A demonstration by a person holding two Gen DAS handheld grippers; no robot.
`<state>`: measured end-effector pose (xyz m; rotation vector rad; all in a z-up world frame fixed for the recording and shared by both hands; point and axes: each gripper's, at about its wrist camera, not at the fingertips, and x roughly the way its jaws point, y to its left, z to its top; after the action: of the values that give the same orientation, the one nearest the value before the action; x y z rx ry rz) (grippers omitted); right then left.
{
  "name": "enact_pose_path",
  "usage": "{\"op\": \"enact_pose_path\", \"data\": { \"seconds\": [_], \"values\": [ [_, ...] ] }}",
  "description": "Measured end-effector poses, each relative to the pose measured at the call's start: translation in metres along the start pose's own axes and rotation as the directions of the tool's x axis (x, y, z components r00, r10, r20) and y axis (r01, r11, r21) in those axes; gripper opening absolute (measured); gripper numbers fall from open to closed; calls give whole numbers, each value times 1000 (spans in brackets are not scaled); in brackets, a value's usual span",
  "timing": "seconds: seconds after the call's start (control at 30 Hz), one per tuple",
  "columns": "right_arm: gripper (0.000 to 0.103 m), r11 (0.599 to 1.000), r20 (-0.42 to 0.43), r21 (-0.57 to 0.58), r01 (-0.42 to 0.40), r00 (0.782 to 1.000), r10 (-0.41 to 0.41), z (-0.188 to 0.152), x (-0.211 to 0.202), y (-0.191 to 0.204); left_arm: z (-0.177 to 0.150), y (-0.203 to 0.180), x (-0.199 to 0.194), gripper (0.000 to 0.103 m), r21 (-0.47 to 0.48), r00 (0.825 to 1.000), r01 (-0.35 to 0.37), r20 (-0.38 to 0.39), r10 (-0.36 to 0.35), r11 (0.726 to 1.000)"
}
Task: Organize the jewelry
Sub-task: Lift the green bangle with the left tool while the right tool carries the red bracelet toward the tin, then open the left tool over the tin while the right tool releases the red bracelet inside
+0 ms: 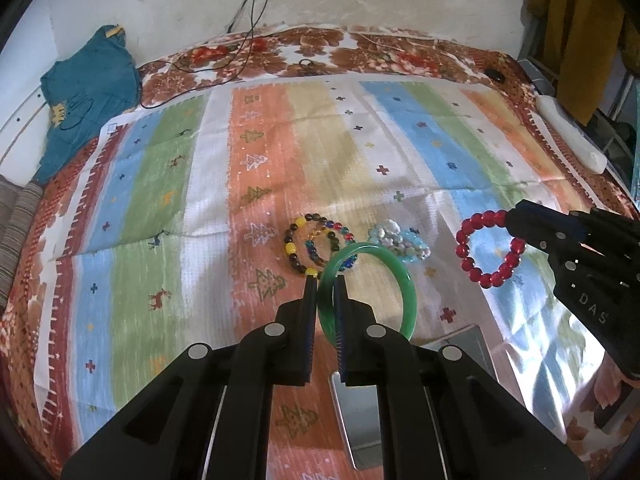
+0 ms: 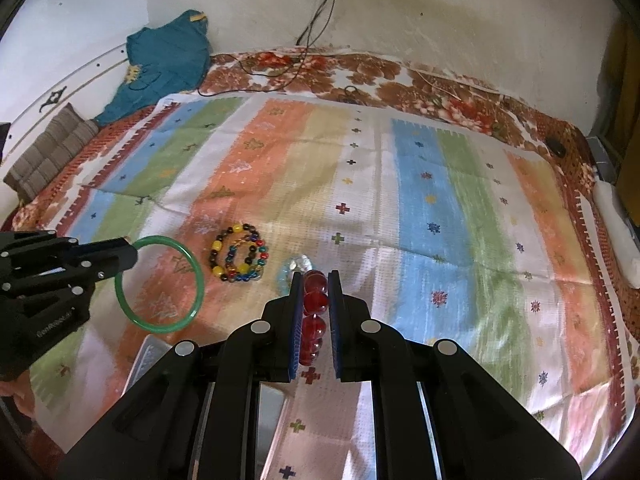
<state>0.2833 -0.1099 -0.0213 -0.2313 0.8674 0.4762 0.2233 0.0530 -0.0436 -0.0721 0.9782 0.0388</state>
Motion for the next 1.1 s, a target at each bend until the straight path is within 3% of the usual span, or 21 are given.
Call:
{"op": "enact_pose_path", "data": {
  "seconds": [1.1],
  "values": [
    [13, 996, 24, -55, -74, 997, 75, -48, -56, 32, -48, -21, -44, 8, 13, 1000, 4, 18, -4, 1000]
  ]
}}
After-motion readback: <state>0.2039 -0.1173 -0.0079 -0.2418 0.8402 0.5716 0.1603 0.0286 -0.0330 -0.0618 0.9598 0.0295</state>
